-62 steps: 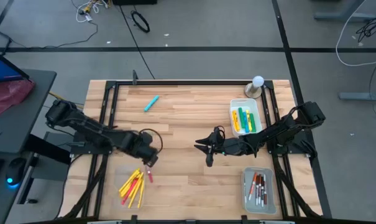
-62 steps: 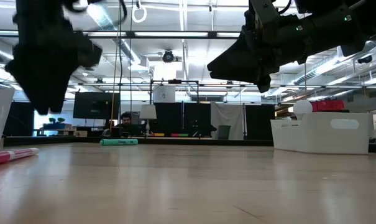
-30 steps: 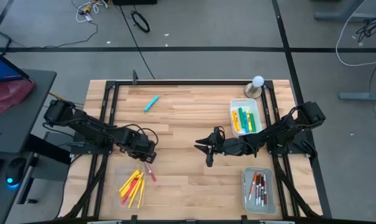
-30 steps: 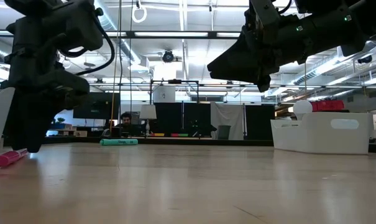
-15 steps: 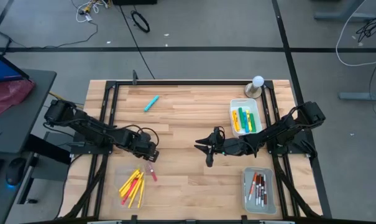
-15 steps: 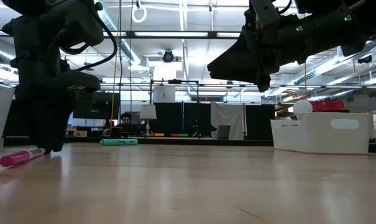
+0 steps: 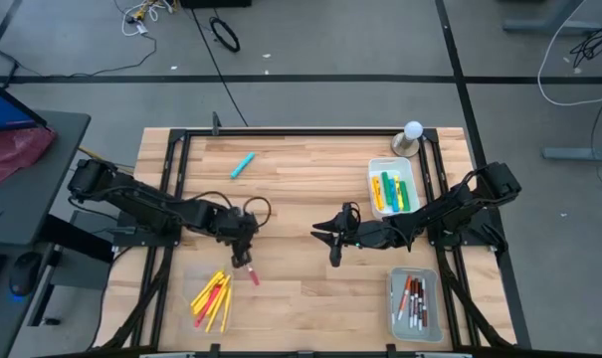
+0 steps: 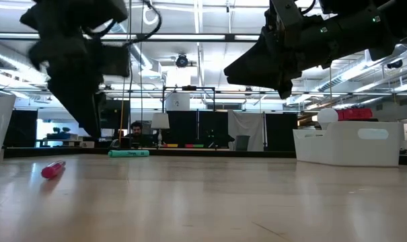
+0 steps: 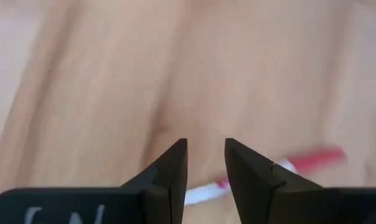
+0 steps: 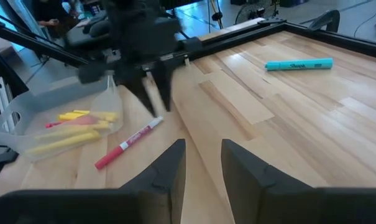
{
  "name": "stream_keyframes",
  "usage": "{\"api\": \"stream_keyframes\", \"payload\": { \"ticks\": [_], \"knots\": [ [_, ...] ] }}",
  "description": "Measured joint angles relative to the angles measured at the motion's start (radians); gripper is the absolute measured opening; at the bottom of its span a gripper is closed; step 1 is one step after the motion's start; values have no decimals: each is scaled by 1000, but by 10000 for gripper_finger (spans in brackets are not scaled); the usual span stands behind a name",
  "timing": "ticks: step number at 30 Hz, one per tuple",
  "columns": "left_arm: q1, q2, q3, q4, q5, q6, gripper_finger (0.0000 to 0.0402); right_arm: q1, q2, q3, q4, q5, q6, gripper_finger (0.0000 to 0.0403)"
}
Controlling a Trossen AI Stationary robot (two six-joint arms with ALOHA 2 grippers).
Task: Pick & Place Markers
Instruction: Put the pink marker into the gray bin
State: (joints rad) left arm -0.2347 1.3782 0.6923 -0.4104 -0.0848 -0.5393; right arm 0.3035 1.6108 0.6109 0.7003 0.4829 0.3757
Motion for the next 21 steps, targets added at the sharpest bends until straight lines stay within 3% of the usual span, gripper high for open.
{"api": "stream_keyframes", "payload": {
  "ticks": [6,21],
  "knots": [
    [-64,13,32,-4,52,390,113,0,0,0,0,0,9,103],
    [-102,133,30,141,21,631,113,-24,0,0,23,3,26,103]
  ]
}}
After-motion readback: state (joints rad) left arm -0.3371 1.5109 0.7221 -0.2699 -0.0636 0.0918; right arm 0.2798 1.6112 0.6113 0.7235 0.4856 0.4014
